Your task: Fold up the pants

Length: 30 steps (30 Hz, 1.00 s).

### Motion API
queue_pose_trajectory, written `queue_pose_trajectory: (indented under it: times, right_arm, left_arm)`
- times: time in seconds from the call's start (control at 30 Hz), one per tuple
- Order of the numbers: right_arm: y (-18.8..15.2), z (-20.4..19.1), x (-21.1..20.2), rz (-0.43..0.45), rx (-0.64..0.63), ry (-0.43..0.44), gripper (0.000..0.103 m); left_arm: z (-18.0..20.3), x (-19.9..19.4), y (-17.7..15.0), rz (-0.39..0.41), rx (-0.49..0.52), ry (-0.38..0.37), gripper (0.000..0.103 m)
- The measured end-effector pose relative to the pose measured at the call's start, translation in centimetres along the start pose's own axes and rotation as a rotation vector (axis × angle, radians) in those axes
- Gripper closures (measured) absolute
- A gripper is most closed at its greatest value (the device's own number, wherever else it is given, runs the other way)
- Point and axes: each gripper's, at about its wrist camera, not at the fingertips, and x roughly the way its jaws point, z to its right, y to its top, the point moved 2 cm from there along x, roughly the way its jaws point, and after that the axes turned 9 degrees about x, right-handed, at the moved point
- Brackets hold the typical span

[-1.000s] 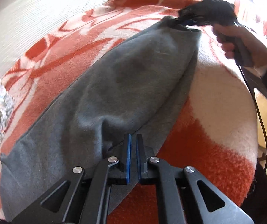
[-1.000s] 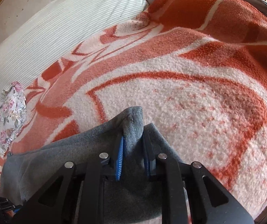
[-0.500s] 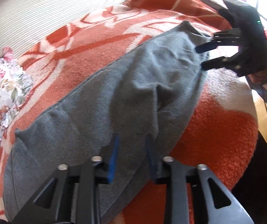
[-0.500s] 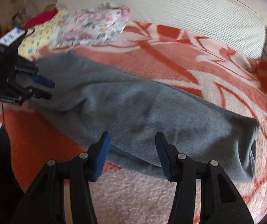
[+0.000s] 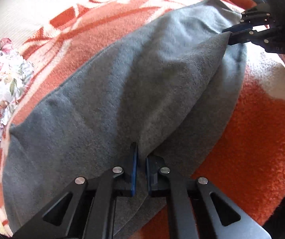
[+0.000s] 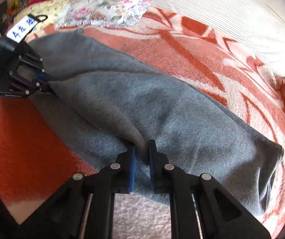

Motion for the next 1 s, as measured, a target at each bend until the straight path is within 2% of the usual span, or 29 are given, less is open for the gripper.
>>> queue_pose_trajectory:
  times: [0.13,0.2,0.3,0.4,0.43,0.5,0.53,0.57,0.63,0.67,0.83,1.0]
  right_arm:
    - [-0.3,0.8,-2.6,0.035,0.03,0.062,0.095]
    - [-0.8,0.9,-3.2,0.02,0.028,0.079,0.095]
    - [-1.7,0.9,-2.6,-0.022,0.026,0.098,0.095]
    - [-2.6,0.8,-1.0,-0.082,0.04,0.088,0.095]
    - [-2.7,0.9,-0.7,-0.075,0.058,0.094,0.09]
    - [-2.6,1.1,-1.0,-0.057,0.1,0.113,0.085]
    - [-2.6,1.3,-1.3,-0.052,0.123,0.116,0.077]
    - [-2.7,1.4,-1.8,-0.037,0.145,0.109,0.064]
    - [-3.4,1.7,-3.3,0.022,0.186,0.105,0.046]
    - [-3.9,2.0,-4.3,0.065,0.222,0.115,0.041]
    - [-6.6,5.4,-6.7,0.187,0.475,0.127,0.041]
    - [-9.6,8.8,-7.5,0.245,0.698,0.014,0.041]
  left_arm:
    - [0.4,-3.2,0.4,0.065,0.019,-0.013,0.099]
    - [1.1,-4.0,0.3,0.079,0.041,-0.036,0.099]
    - [2.4,-3.1,-0.7,0.045,0.079,-0.068,0.099]
    - [2.8,-0.6,-1.5,-0.033,0.086,-0.101,0.097]
    - [2.7,0.5,-1.6,-0.068,0.072,-0.115,0.094]
    - [2.1,0.9,-1.6,-0.087,0.03,-0.139,0.093]
    - [1.8,0.6,-1.5,-0.086,0.017,-0.15,0.091]
    - [1.4,0.0,-1.2,-0.083,0.009,-0.151,0.086]
    - [0.7,-0.9,-0.8,-0.068,-0.007,-0.144,0.061]
    - [0.2,-1.6,-0.3,-0.045,-0.018,-0.146,0.059]
    - [-1.4,-3.4,4.0,0.043,-0.051,-0.195,0.056]
    - [-0.6,-3.2,10.8,0.106,-0.006,-0.193,0.047]
